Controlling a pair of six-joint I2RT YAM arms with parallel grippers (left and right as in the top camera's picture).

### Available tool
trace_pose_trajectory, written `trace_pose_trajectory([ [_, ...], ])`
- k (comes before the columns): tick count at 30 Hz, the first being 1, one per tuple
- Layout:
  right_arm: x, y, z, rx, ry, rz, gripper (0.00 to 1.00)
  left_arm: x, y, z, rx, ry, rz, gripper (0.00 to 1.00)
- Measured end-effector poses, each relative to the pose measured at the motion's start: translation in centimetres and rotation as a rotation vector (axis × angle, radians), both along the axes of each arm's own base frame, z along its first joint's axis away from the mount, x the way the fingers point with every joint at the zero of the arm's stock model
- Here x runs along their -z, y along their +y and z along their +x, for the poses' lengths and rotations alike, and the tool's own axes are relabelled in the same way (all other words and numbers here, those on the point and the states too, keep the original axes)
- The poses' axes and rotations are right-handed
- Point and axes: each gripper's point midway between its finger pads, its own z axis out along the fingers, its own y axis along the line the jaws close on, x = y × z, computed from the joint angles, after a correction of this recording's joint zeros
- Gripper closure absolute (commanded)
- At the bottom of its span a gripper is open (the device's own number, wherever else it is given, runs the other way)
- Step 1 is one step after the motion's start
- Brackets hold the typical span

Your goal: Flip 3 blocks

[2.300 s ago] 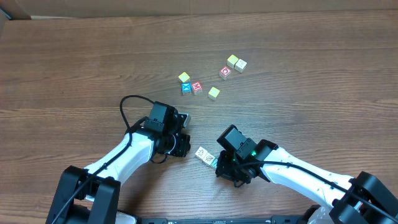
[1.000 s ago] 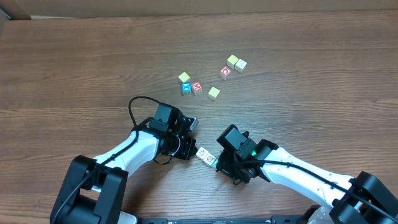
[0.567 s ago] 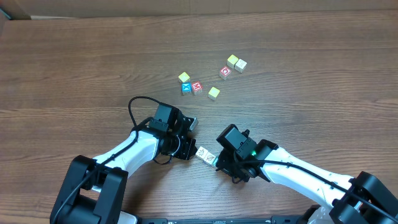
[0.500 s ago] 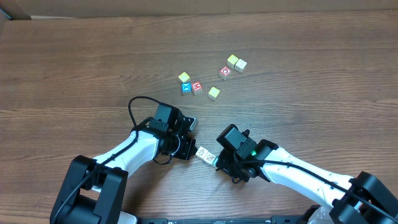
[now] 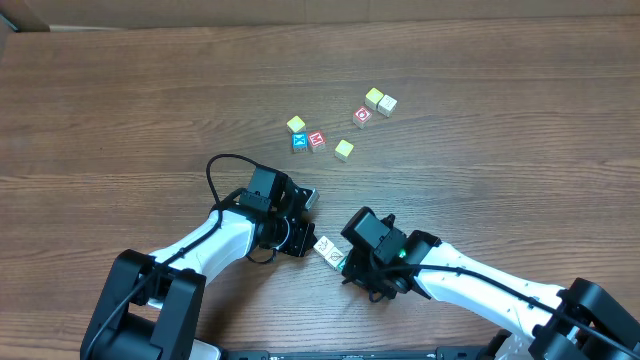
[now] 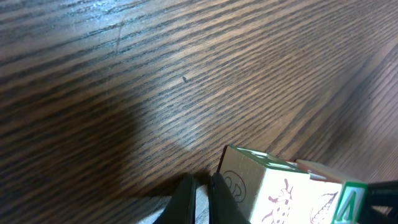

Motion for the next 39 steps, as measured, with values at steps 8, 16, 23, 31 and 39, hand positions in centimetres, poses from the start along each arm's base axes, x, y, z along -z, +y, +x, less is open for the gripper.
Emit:
trace_pose_trajectory([
  [8, -0.01, 0.25, -0.2, 0.016, 0.008, 0.005, 0.96, 0.02, 0.03, 0.03, 0.032, -0.02, 0.004, 0.96],
  [16, 0.02, 0.18, -0.31, 0.022, 0.015, 0.003, 0.96, 0.02, 0.03, 0.01, 0.058, -0.035, 0.005, 0.96],
  [23, 0.11, -0.06, -0.5, 0.032, 0.027, -0.007, 0.96, 0.04, 0.13, 0.06, 0.067, -0.042, 0.014, 0.92],
  [31, 0.11, -0.05, -0.5, 0.039, 0.029, -0.006, 0.96, 0.02, 0.12, 0.15, 0.073, -0.049, 0.026, 0.93],
  [39, 0.11, -0.05, -0.5, 0.042, 0.03, -0.006, 0.96, 0.0, 0.39, 0.66, 0.095, -0.082, 0.051, 0.96],
])
